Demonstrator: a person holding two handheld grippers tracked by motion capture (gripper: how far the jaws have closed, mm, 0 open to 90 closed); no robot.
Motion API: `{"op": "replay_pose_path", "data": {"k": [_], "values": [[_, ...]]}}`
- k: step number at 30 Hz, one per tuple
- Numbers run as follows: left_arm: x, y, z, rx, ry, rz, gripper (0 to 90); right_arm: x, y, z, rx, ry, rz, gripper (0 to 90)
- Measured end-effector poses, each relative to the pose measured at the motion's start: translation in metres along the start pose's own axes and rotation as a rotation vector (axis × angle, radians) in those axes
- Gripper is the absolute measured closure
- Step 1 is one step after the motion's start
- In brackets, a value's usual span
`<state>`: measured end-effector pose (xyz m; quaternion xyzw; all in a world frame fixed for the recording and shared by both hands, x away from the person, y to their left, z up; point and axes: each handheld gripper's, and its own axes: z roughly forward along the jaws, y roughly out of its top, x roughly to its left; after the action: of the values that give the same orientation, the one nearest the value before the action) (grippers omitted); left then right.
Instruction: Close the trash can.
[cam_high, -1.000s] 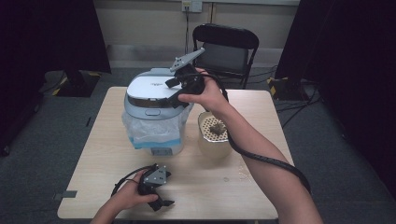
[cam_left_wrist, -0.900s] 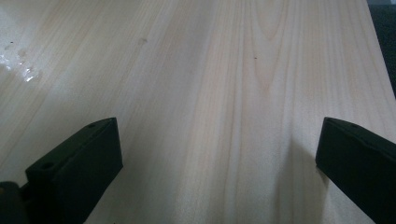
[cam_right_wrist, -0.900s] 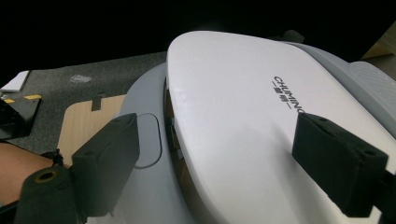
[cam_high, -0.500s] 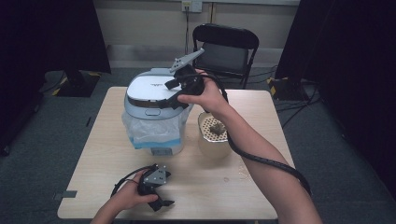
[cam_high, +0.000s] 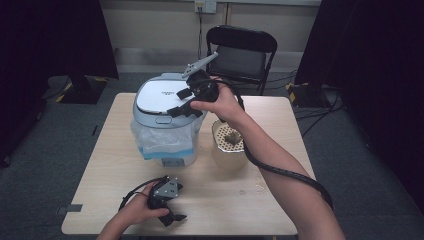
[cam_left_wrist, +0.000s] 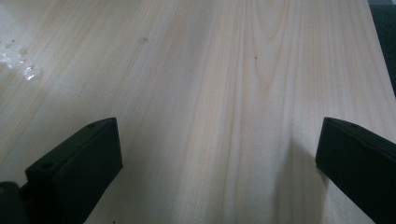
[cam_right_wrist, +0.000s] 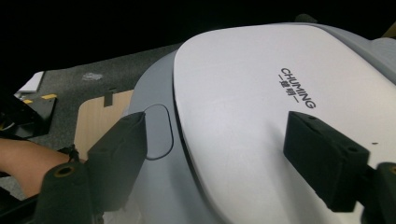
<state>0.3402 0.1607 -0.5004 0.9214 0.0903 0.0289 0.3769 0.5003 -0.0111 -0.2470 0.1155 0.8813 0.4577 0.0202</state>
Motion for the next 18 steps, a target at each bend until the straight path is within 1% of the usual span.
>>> {"op": "replay_pose_path", "data": {"k": [2,3,4,5,7,8,9,11,12,15,17,18], "values": [[0.0,0.0,0.0,0.001,0.001,0.0,0.0,-0.0008,-0.0013,-0.0002,0.0,0.009,0.007,24.4],[0.0,0.0,0.0,0.001,0.001,0.0,0.0,-0.0012,-0.0019,-0.0003,0.0,0.009,0.009,27.2],[0.0001,-0.0001,0.0,0.0,0.001,0.0,0.0,-0.0015,-0.0024,-0.0004,0.006,0.009,0.009,32.5],[0.0001,-0.0001,0.0001,-0.001,0.001,0.0,0.0,-0.002,-0.0029,-0.0001,0.01,0.012,0.008,34.2],[-0.0002,0.0003,-0.0002,0.005,0.002,-0.003,0.0,-0.0028,-0.0037,-0.0006,0.003,0.006,0.01,39.1],[-0.0002,0.0003,-0.0002,0.004,0.002,-0.004,0.0,-0.0038,-0.004,-0.0011,-0.001,-0.005,0.015,43.4],[-0.0003,0.0003,-0.0002,0.004,0.002,-0.004,0.0,-0.0048,-0.0043,-0.0014,-0.004,-0.008,0.021,45.2],[-0.0003,0.0003,-0.0002,0.004,0.002,-0.004,0.0,-0.0054,-0.0044,-0.0016,-0.004,-0.007,0.023,45.9],[-0.0003,0.0003,-0.0002,0.004,0.003,-0.003,0.0,-0.0051,-0.0038,-0.0007,0.004,-0.03,-0.002,46.7],[0.0,-0.0001,0.0,-0.001,0.0,0.0,0.0,-0.002,-0.002,0.0026,0.021,-0.079,-0.043,46.8],[0.0,-0.0001,0.0,-0.001,0.0,0.0,0.0,-0.0015,-0.0016,0.0036,0.022,-0.087,-0.048,46.8],[0.0,0.0,0.0,0.0,0.0,0.0,0.0,-0.0023,-0.0025,0.0048,0.01,-0.092,-0.036,47.1]]}}
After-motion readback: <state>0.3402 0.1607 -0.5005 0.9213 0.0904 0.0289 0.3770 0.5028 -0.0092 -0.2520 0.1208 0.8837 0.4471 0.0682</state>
